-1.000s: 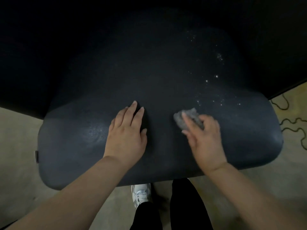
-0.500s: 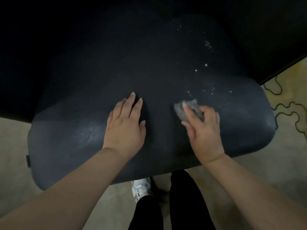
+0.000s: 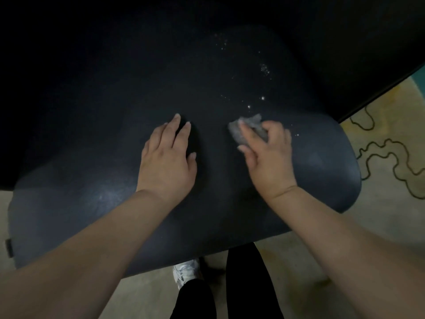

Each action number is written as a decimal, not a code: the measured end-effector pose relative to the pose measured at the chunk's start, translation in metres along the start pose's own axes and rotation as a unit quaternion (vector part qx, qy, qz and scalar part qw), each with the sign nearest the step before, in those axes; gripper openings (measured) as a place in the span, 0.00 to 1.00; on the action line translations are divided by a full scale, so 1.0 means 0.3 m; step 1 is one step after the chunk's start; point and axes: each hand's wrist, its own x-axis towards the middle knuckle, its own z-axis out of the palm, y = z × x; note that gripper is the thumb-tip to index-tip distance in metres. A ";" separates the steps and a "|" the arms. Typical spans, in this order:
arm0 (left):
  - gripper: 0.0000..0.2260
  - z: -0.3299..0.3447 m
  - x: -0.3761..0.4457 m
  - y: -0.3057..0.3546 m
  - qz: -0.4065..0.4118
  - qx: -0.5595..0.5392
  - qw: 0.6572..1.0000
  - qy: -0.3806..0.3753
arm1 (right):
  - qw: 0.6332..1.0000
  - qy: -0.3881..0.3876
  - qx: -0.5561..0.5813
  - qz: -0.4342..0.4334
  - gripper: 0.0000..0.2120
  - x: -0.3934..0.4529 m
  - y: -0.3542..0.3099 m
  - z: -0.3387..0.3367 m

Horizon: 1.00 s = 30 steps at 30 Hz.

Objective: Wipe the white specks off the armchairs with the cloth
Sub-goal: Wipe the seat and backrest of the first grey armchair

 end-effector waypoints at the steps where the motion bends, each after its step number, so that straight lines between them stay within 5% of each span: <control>1: 0.27 0.000 0.010 0.007 0.001 0.000 1.000 -0.002 | 0.999 -0.014 0.006 -0.036 0.22 0.003 -0.032 0.010; 4: 0.27 0.004 0.032 0.033 0.006 -0.004 1.000 -0.005 | 0.996 -0.035 0.006 -0.081 0.21 0.011 -0.024 0.003; 9: 0.27 0.014 0.060 0.072 0.014 -0.011 1.000 -0.009 | 0.996 0.026 -0.016 0.087 0.21 0.002 0.128 -0.048; 15: 0.27 0.022 0.091 0.108 0.015 -0.012 1.000 -0.011 | 0.998 -0.057 0.007 -0.021 0.24 -0.108 0.018 -0.058; 22: 0.27 0.029 0.119 0.132 0.027 -0.008 1.000 0.001 | 0.984 0.005 -0.002 0.180 0.23 0.017 0.159 -0.078; 27: 0.27 0.036 0.134 0.145 0.023 -0.004 1.000 0.006 | 0.998 -0.056 0.011 0.038 0.24 -0.073 0.054 -0.072; 30: 0.26 0.040 0.137 0.142 0.026 -0.006 0.999 0.022 | 0.996 -0.043 -0.004 0.076 0.23 -0.097 0.139 -0.097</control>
